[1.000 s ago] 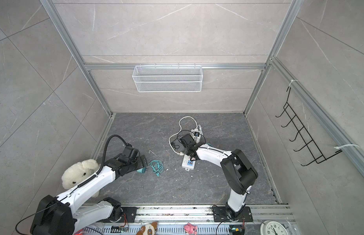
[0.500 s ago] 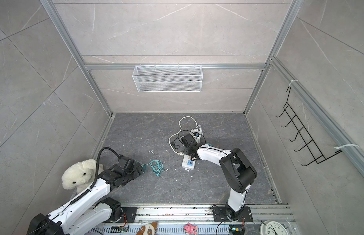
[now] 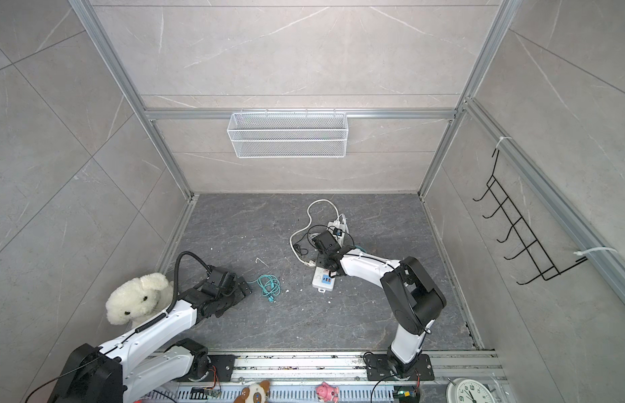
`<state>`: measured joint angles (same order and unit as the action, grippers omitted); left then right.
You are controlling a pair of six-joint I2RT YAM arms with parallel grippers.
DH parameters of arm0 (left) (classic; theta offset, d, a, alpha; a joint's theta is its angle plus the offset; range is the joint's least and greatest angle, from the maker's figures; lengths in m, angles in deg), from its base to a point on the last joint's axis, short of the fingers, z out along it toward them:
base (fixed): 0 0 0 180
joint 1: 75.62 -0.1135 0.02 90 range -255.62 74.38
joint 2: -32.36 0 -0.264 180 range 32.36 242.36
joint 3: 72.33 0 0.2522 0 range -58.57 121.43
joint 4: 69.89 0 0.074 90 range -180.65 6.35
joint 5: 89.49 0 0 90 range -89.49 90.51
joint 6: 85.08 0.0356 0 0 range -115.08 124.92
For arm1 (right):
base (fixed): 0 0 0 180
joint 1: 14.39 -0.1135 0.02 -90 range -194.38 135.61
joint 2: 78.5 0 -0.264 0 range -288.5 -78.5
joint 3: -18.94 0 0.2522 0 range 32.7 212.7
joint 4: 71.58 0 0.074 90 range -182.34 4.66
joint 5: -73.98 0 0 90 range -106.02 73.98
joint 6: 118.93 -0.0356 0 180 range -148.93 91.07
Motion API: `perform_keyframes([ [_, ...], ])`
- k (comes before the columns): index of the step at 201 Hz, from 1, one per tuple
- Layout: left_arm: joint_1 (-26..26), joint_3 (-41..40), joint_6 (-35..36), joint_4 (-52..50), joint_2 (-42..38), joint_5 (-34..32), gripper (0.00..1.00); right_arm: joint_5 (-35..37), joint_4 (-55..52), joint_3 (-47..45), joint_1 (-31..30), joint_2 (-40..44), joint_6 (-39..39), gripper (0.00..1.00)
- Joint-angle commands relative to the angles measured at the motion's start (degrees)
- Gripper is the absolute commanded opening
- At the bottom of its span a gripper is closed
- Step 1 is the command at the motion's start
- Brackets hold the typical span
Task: Insert plugs into power strip
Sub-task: Insert the plug into the socket, then rotate the plug at the middle-left of the table.
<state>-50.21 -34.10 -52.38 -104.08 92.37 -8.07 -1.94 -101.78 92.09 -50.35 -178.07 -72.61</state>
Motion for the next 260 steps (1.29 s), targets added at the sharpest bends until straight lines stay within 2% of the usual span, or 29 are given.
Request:
perform_keyframes([
  [1, 0.0, 0.5, -3.3, 4.0, 1.1, -1.2, 0.97, -2.6, -6.5, -2.2, -0.1, 0.6, 0.7, 0.51],
  [33, 0.0, 0.1, -5.5, 7.7, 3.4, -1.1, 0.89, -3.1, -7.3, -2.9, -0.8, 2.2, 1.9, 0.51],
  [88, 0.1, 0.8, -7.7, 6.1, 8.5, -1.9, 0.78, -4.0, -7.2, -4.6, -1.3, 7.8, 6.2, 0.51],
  [106, 0.2, 0.9, -8.0, 4.0, 8.3, -2.3, 0.66, -4.6, -6.5, -5.2, -1.4, 9.2, 7.2, 0.51],
  [116, 0.2, 0.8, -8.6, 3.6, 8.4, -2.0, 0.64, -5.1, -6.3, -5.4, -1.3, 9.7, 8.0, 0.51],
  [160, 1.1, 0.7, -11.1, 0.7, 8.6, -1.9, 0.57, -7.2, -5.3, -4.2, -1.4, 8.6, 11.0, 0.51],
  [174, 1.1, 1.2, -11.1, -0.7, 8.9, -2.4, 0.48, -8.4, -5.3, -3.4, -1.5, 7.4, 11.6, 0.52],
  [192, 1.3, 2.5, -10.8, -3.0, 9.5, -3.0, 0.42, -10.0, -5.0, -3.1, -1.5, 6.7, 12.0, 0.52],
  [209, 2.2, 4.2, -10.7, -6.0, 10.4, -4.5, 0.44, -10.4, -5.0, -3.5, -1.4, 7.0, 12.1, 0.52],
  [221, 3.1, 5.0, -10.8, -6.6, 10.9, -4.7, 0.50, -10.3, -5.1, -3.8, -1.4, 7.3, 12.3, 0.53],
  [234, 4.5, 5.9, -11.5, -6.6, 11.2, -4.6, 0.64, -10.3, -5.3, -4.0, -1.4, 7.6, 12.3, 0.53],
  [260, 7.9, 7.8, -13.5, -7.3, 12.1, -5.1, 0.72, -10.5, -6.0, -3.8, -1.4, 8.3, 12.6, 0.53],
])
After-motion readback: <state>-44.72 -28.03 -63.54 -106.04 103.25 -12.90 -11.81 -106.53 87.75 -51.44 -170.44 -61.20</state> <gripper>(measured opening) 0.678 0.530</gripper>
